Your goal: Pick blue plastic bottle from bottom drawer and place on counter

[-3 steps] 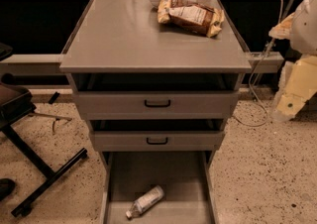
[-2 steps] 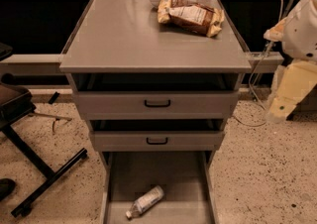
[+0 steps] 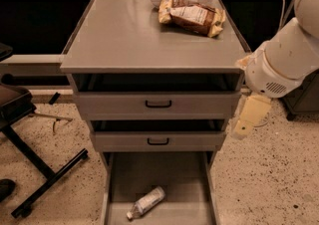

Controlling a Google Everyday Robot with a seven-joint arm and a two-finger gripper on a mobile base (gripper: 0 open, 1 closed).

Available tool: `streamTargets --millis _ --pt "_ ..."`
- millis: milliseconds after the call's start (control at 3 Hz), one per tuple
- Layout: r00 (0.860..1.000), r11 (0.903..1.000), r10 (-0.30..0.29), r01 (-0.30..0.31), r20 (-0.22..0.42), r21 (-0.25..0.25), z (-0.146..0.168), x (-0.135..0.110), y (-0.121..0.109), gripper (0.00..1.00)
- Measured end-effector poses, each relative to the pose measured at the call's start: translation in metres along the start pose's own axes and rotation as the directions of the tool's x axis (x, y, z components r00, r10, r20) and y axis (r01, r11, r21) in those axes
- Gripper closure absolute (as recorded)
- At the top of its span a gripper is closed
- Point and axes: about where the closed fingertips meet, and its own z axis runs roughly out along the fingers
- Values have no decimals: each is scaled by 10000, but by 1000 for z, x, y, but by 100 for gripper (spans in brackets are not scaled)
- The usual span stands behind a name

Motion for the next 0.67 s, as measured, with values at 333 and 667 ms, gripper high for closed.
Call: streamTargets --millis 333,667 --pt "10000 10000 0 0 0 0 0 0 0 0" --pt "9997 10000 60 -59 218 -46 22 -3 9 0"
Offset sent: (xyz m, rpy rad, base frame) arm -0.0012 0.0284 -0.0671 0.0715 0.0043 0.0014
